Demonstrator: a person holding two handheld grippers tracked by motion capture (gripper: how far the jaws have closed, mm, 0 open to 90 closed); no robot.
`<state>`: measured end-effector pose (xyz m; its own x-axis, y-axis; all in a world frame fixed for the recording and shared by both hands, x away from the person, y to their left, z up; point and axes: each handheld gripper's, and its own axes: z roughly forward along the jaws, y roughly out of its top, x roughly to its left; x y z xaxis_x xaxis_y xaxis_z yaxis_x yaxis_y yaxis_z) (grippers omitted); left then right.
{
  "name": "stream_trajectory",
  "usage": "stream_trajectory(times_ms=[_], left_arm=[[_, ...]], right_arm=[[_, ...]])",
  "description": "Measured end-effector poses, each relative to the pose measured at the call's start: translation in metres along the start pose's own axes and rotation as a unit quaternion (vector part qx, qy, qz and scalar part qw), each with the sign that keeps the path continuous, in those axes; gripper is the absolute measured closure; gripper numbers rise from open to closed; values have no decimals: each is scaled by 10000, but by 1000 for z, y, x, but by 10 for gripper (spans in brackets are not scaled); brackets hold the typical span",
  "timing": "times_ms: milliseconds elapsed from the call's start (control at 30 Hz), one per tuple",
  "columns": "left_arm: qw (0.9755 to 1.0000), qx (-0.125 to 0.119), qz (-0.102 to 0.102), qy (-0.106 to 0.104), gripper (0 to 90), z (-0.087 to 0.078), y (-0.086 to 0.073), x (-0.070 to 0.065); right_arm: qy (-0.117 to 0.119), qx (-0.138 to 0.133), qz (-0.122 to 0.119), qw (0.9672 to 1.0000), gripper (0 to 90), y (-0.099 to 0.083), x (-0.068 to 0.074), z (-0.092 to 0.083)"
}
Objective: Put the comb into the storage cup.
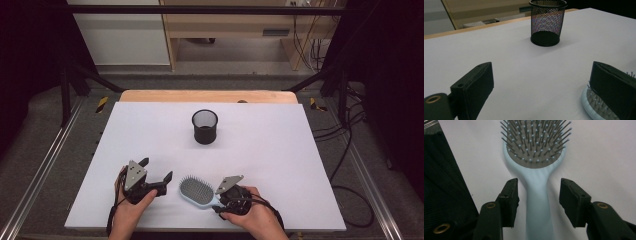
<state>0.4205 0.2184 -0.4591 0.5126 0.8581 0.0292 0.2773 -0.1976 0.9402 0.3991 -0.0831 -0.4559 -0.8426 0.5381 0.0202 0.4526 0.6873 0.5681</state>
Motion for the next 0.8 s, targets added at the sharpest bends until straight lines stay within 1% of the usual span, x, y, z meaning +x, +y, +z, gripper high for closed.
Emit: stream_trajectory(times_ms=[133,200,233,300,400,433,500,567,633,667,700,733,767,800], left_arm=[[10000,-16,1,-2,53,0,0,-1],[10000,-6,6,3,54,0,0,-1],[10000,-6,6,3,54,0,0,-1],[10000,-11,0,6,55,0,0,-1],[10000,-13,-1,15,57,0,0,-1],[10000,-16,0,21,58,0,0,-1],[10000,-15,-4,24,59,0,0,-1],[10000,-12,-2,20,59,0,0,-1],[10000,-17,-7,22,60,-1,0,-1],[10000,-23,-9,18,60,-1,0,-1],[10000,-23,-9,18,60,-1,0,-1],[10000,-50,-11,33,61,-2,1,-1],[10000,-50,-11,33,61,-2,1,-1],[10000,-57,-19,37,61,-2,1,-1]], right_arm=[[11,60,4,10000,546,1,1,3],[-10,120,-12,9999,581,2,0,5],[-10,120,-12,9999,581,2,0,5],[28,186,-12,9998,613,3,2,6],[5,234,-50,9997,632,3,4,8],[-46,254,-71,9996,667,4,4,9],[-69,296,-88,9995,687,4,4,8],[-72,322,-41,9994,691,5,5,8],[-115,402,-70,9991,694,7,6,9],[-124,407,-121,9990,694,8,6,9],[-110,404,-154,9990,695,8,5,9],[-53,374,-118,9992,695,8,3,9],[-53,374,-118,9992,695,8,3,9],[-12,322,-97,9994,695,9,-2,7]])
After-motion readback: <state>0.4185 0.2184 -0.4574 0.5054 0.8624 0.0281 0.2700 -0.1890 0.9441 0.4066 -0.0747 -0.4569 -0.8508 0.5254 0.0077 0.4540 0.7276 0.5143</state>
